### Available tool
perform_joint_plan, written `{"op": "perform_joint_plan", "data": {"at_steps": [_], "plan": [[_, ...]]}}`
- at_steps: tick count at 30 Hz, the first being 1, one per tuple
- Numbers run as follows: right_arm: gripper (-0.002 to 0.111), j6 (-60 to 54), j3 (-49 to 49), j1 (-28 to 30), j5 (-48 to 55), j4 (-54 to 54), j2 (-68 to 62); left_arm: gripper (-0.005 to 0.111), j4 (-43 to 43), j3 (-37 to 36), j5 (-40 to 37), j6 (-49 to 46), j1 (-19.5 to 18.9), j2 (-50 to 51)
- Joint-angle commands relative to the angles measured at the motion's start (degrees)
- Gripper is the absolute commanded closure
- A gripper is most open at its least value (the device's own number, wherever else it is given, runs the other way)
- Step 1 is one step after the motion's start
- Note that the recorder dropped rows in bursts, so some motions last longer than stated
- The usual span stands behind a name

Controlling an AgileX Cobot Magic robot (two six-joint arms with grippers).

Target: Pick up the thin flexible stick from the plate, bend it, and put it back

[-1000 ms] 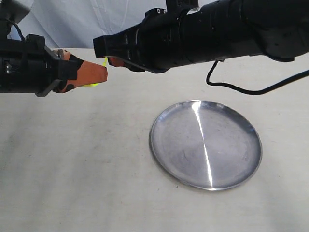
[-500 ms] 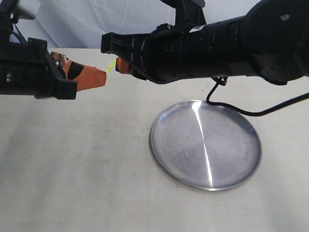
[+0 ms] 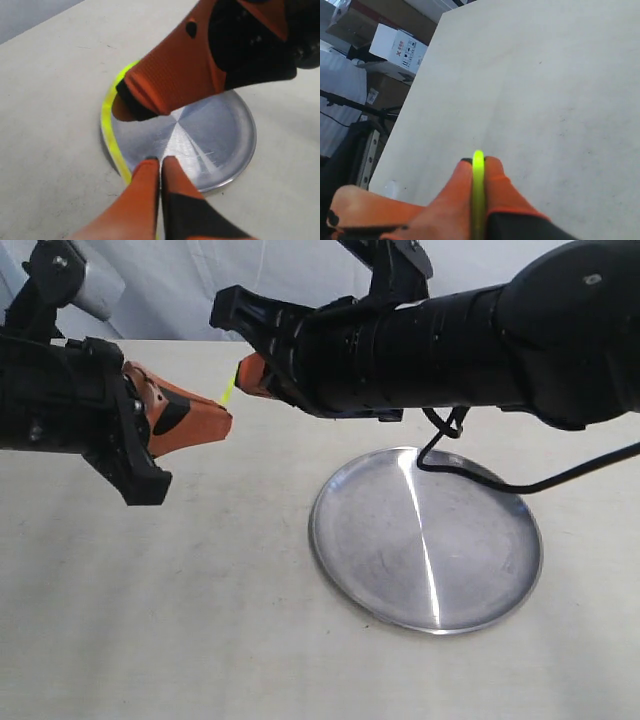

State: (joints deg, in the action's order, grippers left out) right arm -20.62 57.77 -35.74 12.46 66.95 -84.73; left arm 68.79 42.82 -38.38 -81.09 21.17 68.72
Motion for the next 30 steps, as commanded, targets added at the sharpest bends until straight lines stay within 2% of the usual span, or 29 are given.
{"op": "perform_joint_plan", "data": {"at_steps": [1, 5, 9, 11, 21, 30], "plan": [[0.108, -0.3, -1.4, 0.3, -5.8, 5.5, 1.3, 0.107, -3.7, -0.2, 1.2, -0.1, 2.4, 0.3], [0.109, -0.2, -5.1, 0.3, -9.8, 11.0, 3.0, 0.107, -3.7, -0.2, 1.1, -1.3, 2.4, 0.3], [0.109, -0.3, -5.1, 0.3, -9.6, 13.3, 3.5, 0.107, -3.4, -0.2, 1.6, -5.9, 6.2, 0.3], [0.109, -0.3, -5.1, 0.3, -9.6, 13.3, 3.5, 0.107, -3.6, -0.2, 4.5, -6.1, 8.1, 0.3], [0.109, -0.3, -5.1, 0.3, -9.3, 13.5, 3.5, 0.107, -0.9, 0.0, 6.8, -12.8, 12.5, 0.3], [0.109, -0.3, -5.1, 0.3, -9.0, 15.2, 3.5, 0.107, -1.4, 0.0, 7.8, -18.3, 13.4, 0.3]]}}
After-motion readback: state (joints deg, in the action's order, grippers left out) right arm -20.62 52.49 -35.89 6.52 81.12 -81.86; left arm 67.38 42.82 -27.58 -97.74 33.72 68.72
